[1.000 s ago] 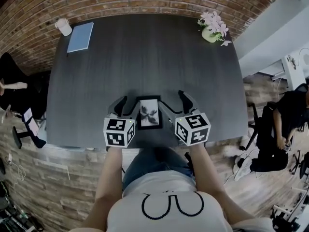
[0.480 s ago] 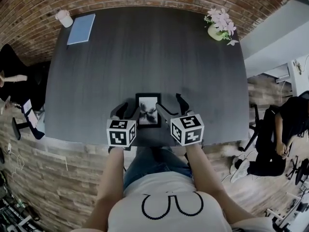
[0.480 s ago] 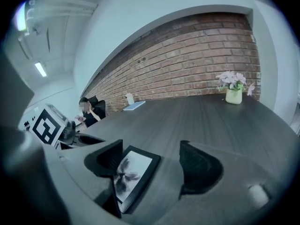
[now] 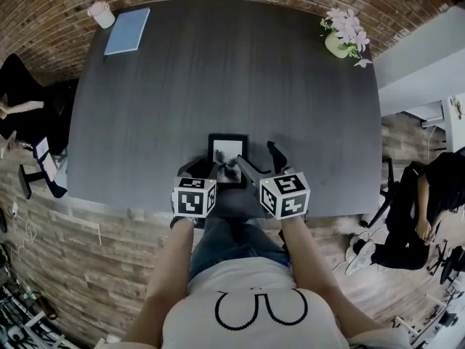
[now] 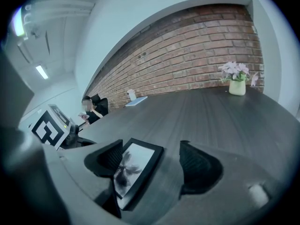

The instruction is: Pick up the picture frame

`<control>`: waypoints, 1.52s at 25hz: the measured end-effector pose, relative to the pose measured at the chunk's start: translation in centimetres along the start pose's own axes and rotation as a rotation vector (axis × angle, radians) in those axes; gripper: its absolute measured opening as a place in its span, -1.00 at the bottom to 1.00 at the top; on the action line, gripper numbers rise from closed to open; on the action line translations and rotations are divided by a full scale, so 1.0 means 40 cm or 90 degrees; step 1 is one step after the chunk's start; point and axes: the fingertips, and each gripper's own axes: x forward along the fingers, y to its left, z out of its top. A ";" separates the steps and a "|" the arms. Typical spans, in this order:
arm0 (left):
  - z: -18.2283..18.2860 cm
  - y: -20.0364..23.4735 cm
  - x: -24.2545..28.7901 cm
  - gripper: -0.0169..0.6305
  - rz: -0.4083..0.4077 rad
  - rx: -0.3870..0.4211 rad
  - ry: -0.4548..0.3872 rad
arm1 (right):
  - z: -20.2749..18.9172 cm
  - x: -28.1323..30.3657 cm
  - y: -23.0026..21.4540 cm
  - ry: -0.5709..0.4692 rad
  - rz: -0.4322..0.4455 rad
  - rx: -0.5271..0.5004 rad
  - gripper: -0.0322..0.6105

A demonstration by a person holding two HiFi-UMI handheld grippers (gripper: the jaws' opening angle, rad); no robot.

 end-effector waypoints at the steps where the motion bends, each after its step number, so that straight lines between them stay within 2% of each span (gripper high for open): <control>1: -0.003 -0.001 0.002 -0.57 0.001 -0.006 0.004 | -0.002 0.001 -0.001 0.000 0.000 0.002 0.27; 7: -0.004 -0.002 0.007 -0.66 0.002 -0.038 0.008 | -0.007 0.003 -0.004 0.004 0.003 0.000 0.27; 12: -0.004 0.008 0.006 -0.71 -0.011 -0.091 0.021 | -0.004 0.006 0.000 0.004 0.010 0.002 0.27; 17: -0.007 0.009 0.005 -0.72 -0.047 -0.140 0.036 | 0.015 0.007 0.012 -0.003 0.029 0.017 0.27; 25: -0.007 0.010 0.008 -0.72 -0.150 -0.219 0.051 | 0.034 0.004 0.026 -0.015 0.063 0.058 0.27; 30: -0.005 0.010 0.010 -0.73 -0.206 -0.262 0.056 | 0.028 0.005 0.015 -0.016 0.084 0.126 0.25; 38: -0.004 0.007 0.012 -0.73 -0.205 -0.257 0.057 | -0.065 0.054 0.052 0.081 0.162 0.284 0.16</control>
